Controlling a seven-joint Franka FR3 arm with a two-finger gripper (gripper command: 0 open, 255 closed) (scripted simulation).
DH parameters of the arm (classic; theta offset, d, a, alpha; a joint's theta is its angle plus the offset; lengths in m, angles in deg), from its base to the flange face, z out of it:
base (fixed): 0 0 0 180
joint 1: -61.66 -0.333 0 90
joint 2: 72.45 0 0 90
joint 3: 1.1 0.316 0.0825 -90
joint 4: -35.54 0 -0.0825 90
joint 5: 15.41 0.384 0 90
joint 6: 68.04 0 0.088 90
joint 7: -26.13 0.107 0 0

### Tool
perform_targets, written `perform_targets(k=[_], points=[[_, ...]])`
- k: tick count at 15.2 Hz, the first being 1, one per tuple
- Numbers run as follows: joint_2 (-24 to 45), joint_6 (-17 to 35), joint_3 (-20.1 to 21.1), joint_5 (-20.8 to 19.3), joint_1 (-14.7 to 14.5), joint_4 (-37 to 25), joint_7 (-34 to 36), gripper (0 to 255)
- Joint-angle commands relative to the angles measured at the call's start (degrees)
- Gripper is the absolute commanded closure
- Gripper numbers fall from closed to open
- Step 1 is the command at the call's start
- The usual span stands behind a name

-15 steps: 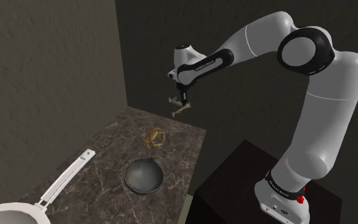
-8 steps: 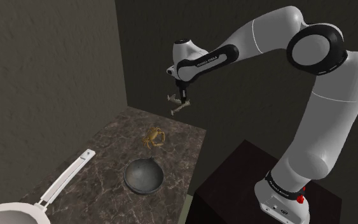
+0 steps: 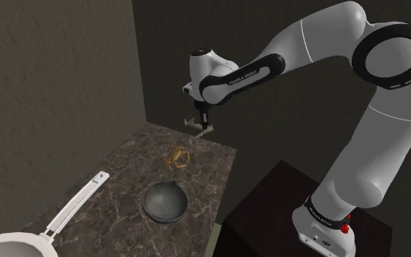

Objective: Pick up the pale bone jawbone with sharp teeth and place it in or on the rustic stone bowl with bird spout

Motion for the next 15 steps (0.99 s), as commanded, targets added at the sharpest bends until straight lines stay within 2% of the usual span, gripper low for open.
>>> perform_targets(k=[1, 8, 15], points=[[-0.84, -0.04, 1.22, 0.07, -1.5, 1.33, 2.81, 255], [-2.66, -1.73, 5.71, 0.9, -6.61, 3.23, 11.8, 255], [-1.9, -4.11, 10.29, 1.53, -11.92, 1.88, 21.06, 255]])
